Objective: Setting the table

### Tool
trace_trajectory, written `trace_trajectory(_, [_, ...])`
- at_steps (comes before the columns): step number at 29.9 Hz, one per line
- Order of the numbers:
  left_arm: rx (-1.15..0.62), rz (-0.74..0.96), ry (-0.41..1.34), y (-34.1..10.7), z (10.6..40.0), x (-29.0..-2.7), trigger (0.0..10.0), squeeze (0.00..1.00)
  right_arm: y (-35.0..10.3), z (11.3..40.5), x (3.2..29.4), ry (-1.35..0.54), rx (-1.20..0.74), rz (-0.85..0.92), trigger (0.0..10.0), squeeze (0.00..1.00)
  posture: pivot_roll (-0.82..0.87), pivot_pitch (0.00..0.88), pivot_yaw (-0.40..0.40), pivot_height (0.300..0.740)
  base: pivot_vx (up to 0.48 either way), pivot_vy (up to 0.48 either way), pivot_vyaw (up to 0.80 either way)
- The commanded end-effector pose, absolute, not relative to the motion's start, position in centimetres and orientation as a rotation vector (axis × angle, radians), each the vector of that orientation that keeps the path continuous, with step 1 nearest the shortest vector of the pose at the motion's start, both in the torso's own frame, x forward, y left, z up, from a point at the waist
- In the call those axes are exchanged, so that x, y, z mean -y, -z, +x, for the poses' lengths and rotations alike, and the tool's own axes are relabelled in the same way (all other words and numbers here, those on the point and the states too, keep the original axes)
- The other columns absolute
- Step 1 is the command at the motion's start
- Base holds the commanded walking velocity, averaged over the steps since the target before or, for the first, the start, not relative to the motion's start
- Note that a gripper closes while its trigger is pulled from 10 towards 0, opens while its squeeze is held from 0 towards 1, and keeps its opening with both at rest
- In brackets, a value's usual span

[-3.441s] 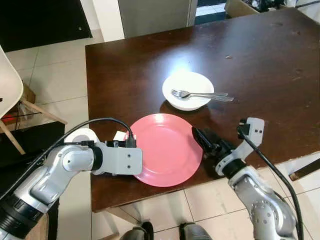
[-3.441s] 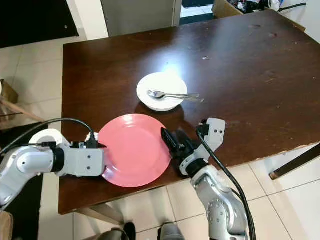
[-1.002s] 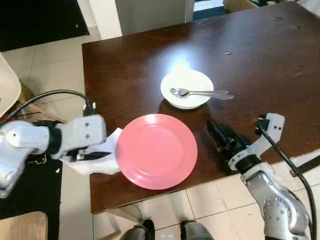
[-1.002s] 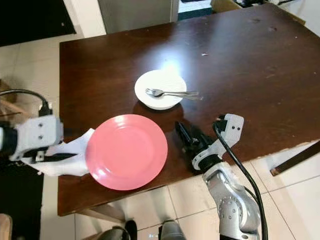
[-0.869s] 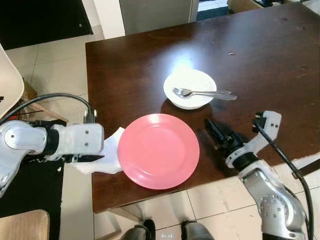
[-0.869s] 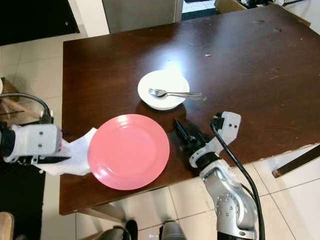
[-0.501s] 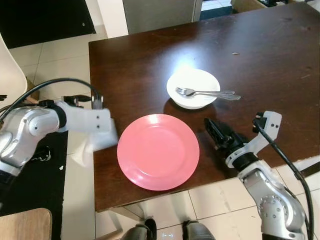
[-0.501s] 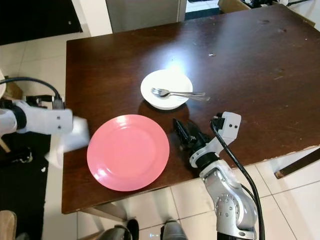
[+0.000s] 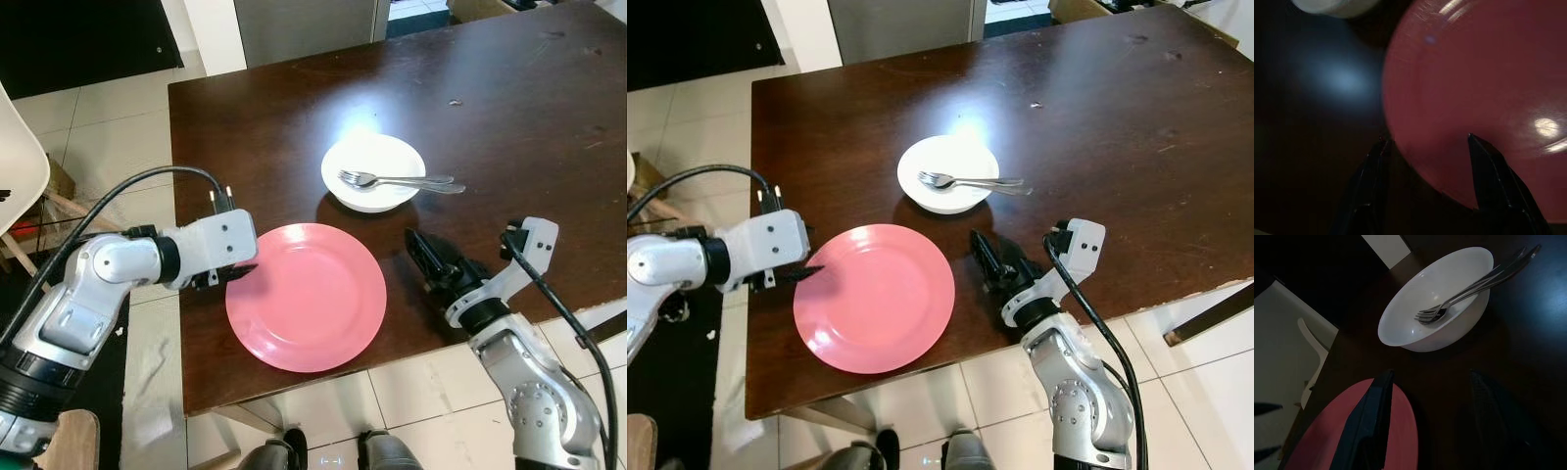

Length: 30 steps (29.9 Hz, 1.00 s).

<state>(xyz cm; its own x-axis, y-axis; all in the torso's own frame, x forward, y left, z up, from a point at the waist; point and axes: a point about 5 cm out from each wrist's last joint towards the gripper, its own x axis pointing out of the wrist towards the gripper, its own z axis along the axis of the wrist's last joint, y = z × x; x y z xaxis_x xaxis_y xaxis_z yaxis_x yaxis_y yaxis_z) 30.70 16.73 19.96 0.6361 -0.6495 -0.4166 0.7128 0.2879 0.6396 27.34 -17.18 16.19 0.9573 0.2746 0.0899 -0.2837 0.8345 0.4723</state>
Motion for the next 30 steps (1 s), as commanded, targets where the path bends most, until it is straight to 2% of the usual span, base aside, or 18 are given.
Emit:
trace_trajectory(1, [-0.145, 0.858, 0.942, -18.7, 30.2, -16.8, 10.0, 0.0, -15.7, 27.0, 17.3, -0.281, 0.003, 0.501, 10.0, 0.0, -0.19, 0.138, 0.152, 0.74, 0.0, 0.0, 0.0])
trace_trajectory(6, [-0.234, 0.677, 0.924, -17.0, 30.0, -16.9, 10.0, 0.0, -15.5, 27.0, 17.4, -0.275, -0.002, 0.503, 10.0, 0.0, -0.19, 0.139, 0.149, 0.74, 0.0, 0.0, 0.0])
trace_trajectory(10, [-0.319, 0.464, 0.955, -15.0, 29.6, -16.3, 10.0, 0.0, -15.5, 27.1, 17.3, -0.275, -0.001, 0.509, 10.0, 0.0, -0.19, 0.141, 0.145, 0.74, 0.0, 0.0, 0.0])
trace_trajectory(16, [-0.345, 0.262, 0.887, -13.6, 30.6, -16.1, 10.0, 0.0, -15.6, 27.3, 17.0, -0.287, 0.001, 0.51, 10.0, 0.0, -0.2, 0.143, 0.145, 0.74, 0.0, 0.0, 0.0])
trace_trajectory(23, [-0.464, 0.33, 0.817, -10.5, 29.8, -18.6, 10.0, 0.0, -15.5, 27.2, 17.0, -0.288, -0.004, 0.512, 10.0, 0.0, -0.2, 0.148, 0.142, 0.74, 0.0, 0.0, 0.0])
trace_trajectory(27, [-0.48, 0.327, 0.813, -10.2, 29.6, -18.9, 10.0, 0.0, -15.4, 27.1, 17.0, -0.288, -0.006, 0.513, 10.0, 0.0, -0.2, 0.149, 0.141, 0.74, 0.0, 0.0, 0.0])
trace_trajectory(30, [-0.522, 0.39, 0.784, -9.2, 29.2, -19.8, 10.0, 0.0, -15.3, 27.1, 16.7, -0.301, -0.015, 0.522, 10.0, 0.0, -0.2, 0.15, 0.139, 0.74, 0.0, 0.0, 0.0])
